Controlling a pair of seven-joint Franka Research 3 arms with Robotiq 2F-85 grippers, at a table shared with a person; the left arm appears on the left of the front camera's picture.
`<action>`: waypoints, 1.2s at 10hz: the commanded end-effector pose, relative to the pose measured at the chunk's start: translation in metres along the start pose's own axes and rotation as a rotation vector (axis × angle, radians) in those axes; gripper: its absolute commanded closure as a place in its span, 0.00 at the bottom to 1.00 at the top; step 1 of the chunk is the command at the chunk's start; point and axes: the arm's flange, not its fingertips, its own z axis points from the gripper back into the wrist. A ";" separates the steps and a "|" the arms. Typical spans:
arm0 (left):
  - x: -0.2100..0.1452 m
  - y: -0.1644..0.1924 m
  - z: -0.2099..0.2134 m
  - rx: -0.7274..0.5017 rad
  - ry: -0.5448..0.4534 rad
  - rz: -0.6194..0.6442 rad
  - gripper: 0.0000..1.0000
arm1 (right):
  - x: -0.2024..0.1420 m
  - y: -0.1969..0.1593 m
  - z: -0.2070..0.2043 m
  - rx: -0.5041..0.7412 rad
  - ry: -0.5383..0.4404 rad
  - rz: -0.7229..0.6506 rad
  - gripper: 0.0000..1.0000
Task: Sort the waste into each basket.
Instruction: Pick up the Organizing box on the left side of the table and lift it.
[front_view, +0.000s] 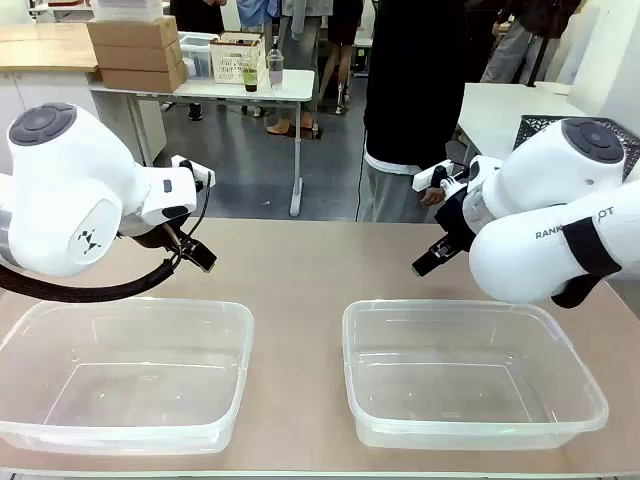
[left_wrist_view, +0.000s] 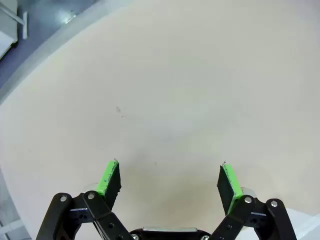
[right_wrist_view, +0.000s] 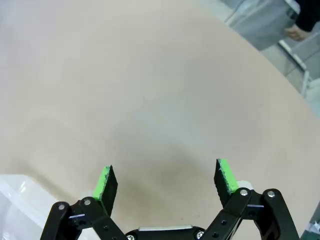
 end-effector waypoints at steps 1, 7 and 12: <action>0.000 0.000 0.000 0.000 0.000 0.000 0.00 | 0.000 0.000 0.000 0.000 0.000 0.000 0.00; 0.000 0.000 0.000 0.000 0.000 0.000 0.00 | 0.000 0.000 0.000 0.000 0.000 0.000 0.00; 0.000 0.000 0.000 0.000 0.000 0.000 0.00 | 0.000 0.000 0.000 0.000 0.000 0.000 0.00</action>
